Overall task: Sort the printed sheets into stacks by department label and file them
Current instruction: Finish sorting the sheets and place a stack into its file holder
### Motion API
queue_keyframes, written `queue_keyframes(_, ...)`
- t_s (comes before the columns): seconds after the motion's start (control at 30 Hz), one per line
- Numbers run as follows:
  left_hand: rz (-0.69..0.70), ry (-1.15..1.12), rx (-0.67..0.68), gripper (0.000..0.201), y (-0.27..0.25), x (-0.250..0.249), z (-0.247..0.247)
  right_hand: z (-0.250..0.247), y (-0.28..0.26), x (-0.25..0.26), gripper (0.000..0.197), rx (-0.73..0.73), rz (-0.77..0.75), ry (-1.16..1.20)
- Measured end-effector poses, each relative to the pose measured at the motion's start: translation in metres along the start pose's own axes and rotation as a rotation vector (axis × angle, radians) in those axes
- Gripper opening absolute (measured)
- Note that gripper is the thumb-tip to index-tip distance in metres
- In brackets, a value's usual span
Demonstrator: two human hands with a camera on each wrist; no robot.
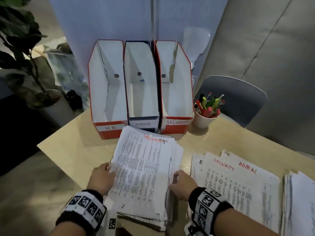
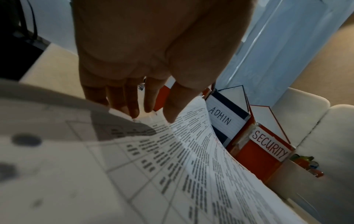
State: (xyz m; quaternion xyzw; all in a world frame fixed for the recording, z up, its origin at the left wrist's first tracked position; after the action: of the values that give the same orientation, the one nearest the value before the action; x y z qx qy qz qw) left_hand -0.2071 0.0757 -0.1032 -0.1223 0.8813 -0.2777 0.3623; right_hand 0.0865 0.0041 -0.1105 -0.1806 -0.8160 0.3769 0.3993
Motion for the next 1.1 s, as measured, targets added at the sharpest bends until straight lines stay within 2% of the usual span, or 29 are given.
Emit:
queue_keyframes(0.1,0.059,0.042,0.057,0.022,0.002,-0.004,0.01,0.006,0.0,-0.004,0.033,0.047,0.03,0.019)
queue_keyframes(0.33,0.07,0.063,0.124,0.018,-0.005,-0.014,0.013,0.004,-0.005,-0.004,0.036,0.067,-0.021,0.067)
queue_keyframes(0.5,0.155,0.156,0.033,0.051,-0.015,-0.042,-0.003,-0.017,-0.018,-0.028,0.046,0.061,-0.03,0.27)
queue_keyframes(0.63,0.303,0.22,0.032,0.048,-0.044,-0.107,0.012,-0.06,-0.044,-0.074,0.028,-0.051,-0.023,0.498)
queue_keyframes(0.73,0.381,0.146,0.188,0.038,-0.054,-0.146,0.052,-0.1,-0.068,-0.135,0.02,-0.253,0.081,0.54)
queue_keyframes(0.83,0.393,0.106,0.371,0.034,-0.054,-0.173,0.11,-0.122,-0.097,-0.2,0.016,-0.401,0.251,0.522)
queue_keyframes(0.9,0.306,0.108,0.514,0.042,-0.05,-0.176,0.155,-0.123,-0.111,-0.232,0.008,-0.427,0.339,0.487)
queue_keyframes(0.97,0.183,0.097,0.627,0.056,-0.043,-0.169,0.193,-0.117,-0.112,-0.259,0.023,-0.427,0.394,0.524)
queue_keyframes(1.03,0.108,0.102,0.664,0.064,-0.037,-0.164,0.216,-0.109,-0.11,-0.274,0.021,-0.423,0.39,0.609)
queue_keyframes(1.1,0.095,0.11,0.664,0.058,-0.034,-0.164,0.232,-0.101,-0.105,-0.275,0.021,-0.402,0.351,0.674)
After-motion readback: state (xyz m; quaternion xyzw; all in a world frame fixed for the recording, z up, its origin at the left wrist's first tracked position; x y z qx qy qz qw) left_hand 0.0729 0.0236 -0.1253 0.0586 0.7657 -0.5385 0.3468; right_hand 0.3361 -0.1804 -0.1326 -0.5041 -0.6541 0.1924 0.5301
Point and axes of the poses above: each hand's wrist, its own y-axis towards the middle knuckle, its own z-axis out of the palm, x = y × z, the point moved 9 cm from there along y, towards the middle knuckle, and after that the axes turned 12 degrees about x, right-handed, at the moved point
